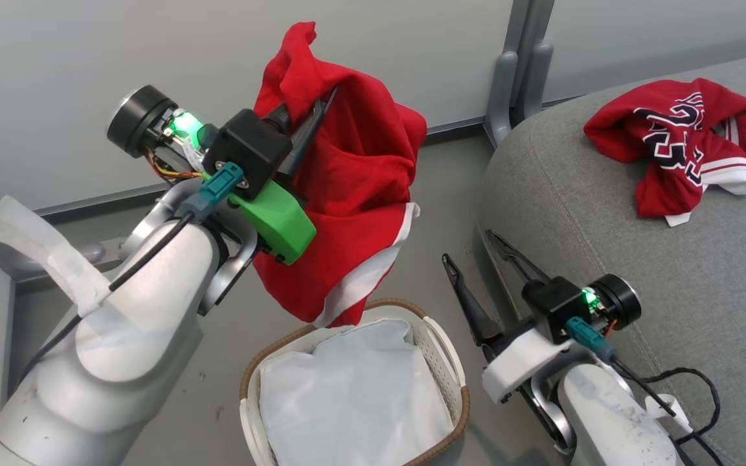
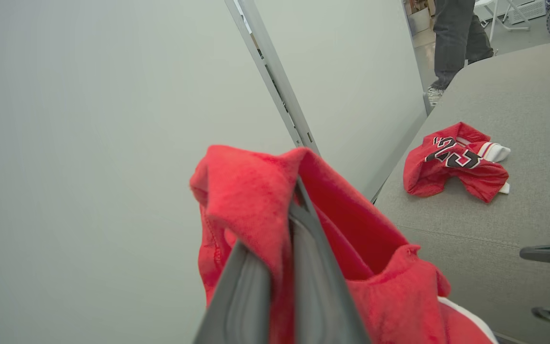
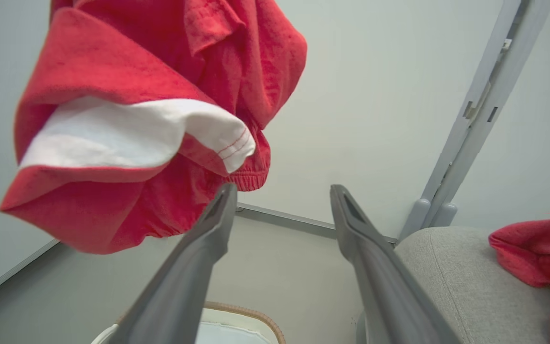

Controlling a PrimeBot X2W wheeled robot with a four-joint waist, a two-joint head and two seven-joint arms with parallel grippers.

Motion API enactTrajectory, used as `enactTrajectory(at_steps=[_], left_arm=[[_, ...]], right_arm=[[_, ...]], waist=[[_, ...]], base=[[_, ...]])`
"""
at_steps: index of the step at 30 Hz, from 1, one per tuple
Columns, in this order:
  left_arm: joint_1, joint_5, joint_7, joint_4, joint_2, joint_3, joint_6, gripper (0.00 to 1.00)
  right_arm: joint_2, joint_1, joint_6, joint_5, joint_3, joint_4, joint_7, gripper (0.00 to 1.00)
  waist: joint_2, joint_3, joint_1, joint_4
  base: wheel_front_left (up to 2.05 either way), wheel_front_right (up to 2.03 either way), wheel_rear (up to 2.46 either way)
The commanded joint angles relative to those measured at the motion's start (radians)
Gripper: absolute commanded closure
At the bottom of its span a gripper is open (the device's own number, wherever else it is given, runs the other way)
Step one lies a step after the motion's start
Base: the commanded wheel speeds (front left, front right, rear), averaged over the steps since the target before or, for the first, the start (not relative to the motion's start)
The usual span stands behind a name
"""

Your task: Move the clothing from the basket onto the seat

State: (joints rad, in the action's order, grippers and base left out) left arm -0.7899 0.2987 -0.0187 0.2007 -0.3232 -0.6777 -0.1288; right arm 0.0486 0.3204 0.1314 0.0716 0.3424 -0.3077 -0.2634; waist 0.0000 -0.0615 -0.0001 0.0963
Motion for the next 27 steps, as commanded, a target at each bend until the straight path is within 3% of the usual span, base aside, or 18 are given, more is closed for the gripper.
enactTrajectory(at_steps=[1,14,27], left_arm=[[-0.016,0.007,0.003,-0.01,0.004,-0.007,-0.003,1.0],[-0.004,0.037,0.022,-0.05,0.008,-0.078,-0.003,1.0],[0.016,0.053,0.026,-0.082,0.011,-0.112,-0.003,1.0]], right_arm=[[0.003,0.022,-0.001,-0.021,0.021,-0.014,-0.002,0.0],[0.003,0.172,-0.001,-0.181,0.158,-0.079,-0.002,0.0],[0.003,0.263,-0.001,-0.14,0.275,-0.076,-0.002,0.0]], waist=[[0.0,0.005,0.0001,-0.005],[0.0,0.032,0.0001,-0.035],[0.0,0.039,0.0001,-0.05]], base=[[0.0,0.0,0.0],[0.0,0.0,0.0],[0.0,0.0,0.0]])
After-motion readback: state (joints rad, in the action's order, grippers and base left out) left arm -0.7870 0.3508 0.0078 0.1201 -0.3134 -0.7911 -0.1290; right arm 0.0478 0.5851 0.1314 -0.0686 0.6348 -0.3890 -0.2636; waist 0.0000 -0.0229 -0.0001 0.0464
